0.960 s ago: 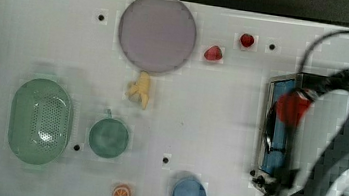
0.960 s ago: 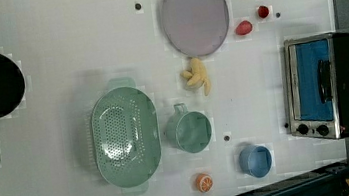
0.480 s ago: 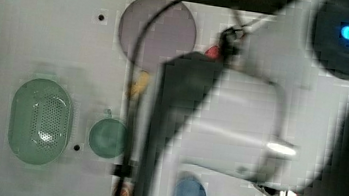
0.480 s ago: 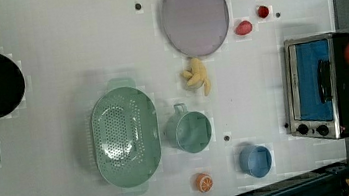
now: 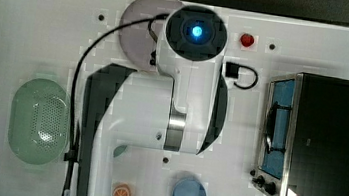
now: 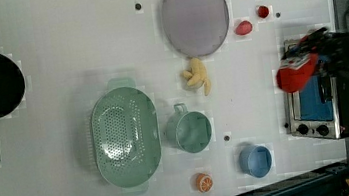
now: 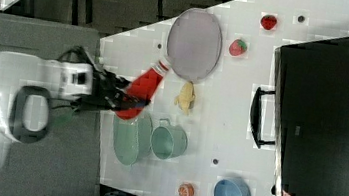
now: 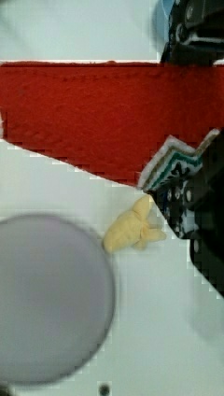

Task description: Pick Ketchup from oven and place it on table.

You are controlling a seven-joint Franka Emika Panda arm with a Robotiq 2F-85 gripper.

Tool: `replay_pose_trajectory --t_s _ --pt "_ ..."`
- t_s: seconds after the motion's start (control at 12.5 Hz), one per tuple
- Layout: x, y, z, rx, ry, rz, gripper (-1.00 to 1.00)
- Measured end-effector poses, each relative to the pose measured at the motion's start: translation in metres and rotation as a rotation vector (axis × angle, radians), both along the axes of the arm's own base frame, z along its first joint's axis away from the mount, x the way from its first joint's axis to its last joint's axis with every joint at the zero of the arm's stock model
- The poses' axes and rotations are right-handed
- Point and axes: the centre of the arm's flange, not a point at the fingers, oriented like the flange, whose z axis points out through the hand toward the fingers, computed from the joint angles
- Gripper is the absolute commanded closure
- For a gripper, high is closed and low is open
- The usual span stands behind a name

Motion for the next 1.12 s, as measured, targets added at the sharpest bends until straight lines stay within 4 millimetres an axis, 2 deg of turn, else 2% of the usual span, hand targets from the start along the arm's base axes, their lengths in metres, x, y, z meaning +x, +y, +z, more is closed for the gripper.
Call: replay_pose_trajectory --t_s 0.08,0.48,0.72,0.96,1.12 --pt "-0.009 -0.004 -0.027 -0.002 0.012 -0.013 -0.29" --pt "-0.044 -0.053 -0.165 -0.044 0.029 -0.115 -0.29" --pt "-0.071 -0.053 -0.238 -0.061 0.137 -0.116 -0.34" --pt "-0.075 -0.043 -0.276 -0.079 0.159 -0.097 -0.97" --pt "-0.074 -0.035 -0.272 -0.071 0.144 -0.084 -1.0"
